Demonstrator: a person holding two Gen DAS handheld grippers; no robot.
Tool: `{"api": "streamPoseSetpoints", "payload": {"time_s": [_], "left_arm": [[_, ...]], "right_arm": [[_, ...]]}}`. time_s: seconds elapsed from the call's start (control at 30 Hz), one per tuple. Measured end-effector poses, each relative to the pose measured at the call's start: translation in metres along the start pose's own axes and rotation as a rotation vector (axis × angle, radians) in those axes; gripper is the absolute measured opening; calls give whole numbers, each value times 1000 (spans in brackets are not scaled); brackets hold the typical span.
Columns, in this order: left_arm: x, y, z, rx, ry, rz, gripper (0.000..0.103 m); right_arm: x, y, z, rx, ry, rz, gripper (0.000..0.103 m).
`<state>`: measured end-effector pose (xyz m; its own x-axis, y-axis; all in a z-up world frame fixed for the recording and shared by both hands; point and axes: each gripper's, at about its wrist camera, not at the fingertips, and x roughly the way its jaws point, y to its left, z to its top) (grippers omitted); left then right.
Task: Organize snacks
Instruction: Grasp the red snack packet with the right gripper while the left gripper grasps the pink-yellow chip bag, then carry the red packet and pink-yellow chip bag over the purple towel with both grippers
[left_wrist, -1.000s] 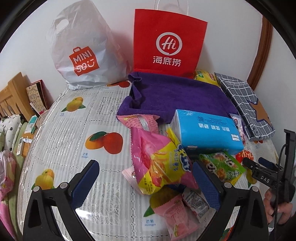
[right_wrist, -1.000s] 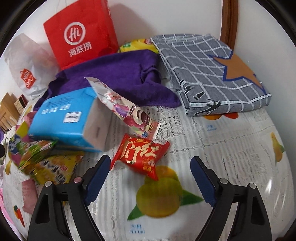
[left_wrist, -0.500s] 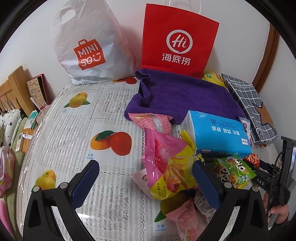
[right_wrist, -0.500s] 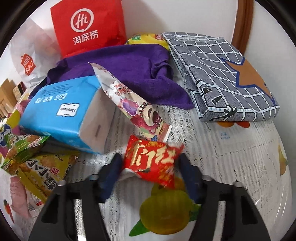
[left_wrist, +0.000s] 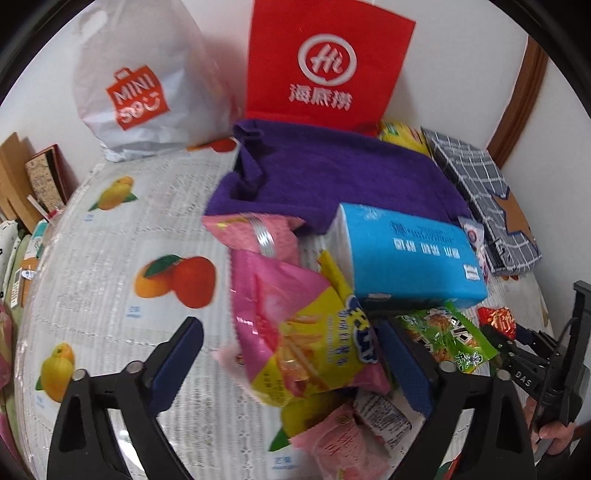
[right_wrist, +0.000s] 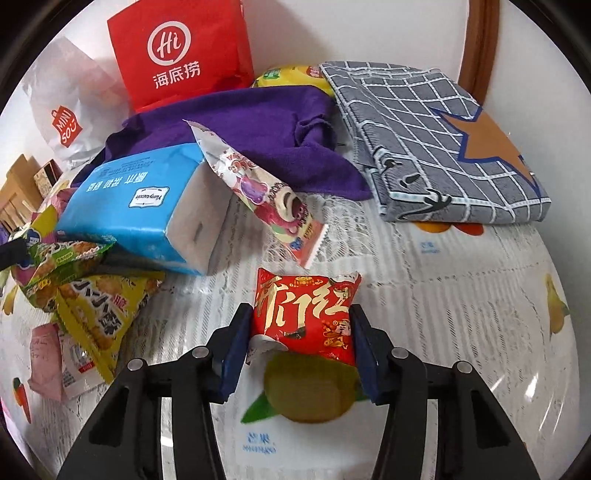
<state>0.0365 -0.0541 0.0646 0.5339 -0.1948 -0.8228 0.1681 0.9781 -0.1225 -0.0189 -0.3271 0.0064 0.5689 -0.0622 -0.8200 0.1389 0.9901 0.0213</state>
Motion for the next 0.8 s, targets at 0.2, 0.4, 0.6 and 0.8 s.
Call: {"api": "streamPoseSetpoints", "payload": {"time_s": [0.2,0.4,0.6,0.8], "left_arm": [[11,-12,0,29,36,-16,64],[2,-13,1,33,26,-23,50],[-19,-8,-1,31,-4,-46,43],[-44,-7,-1,35,-45,-66,43]], "right_arm": [[-8,-5,-3,5,-2,-13,52],[-19,-6,-2,9,-18,-9,51],[-37,-1,-1,9,-54,-5,51],[-57,7,2,6,-87,-1,51]]}}
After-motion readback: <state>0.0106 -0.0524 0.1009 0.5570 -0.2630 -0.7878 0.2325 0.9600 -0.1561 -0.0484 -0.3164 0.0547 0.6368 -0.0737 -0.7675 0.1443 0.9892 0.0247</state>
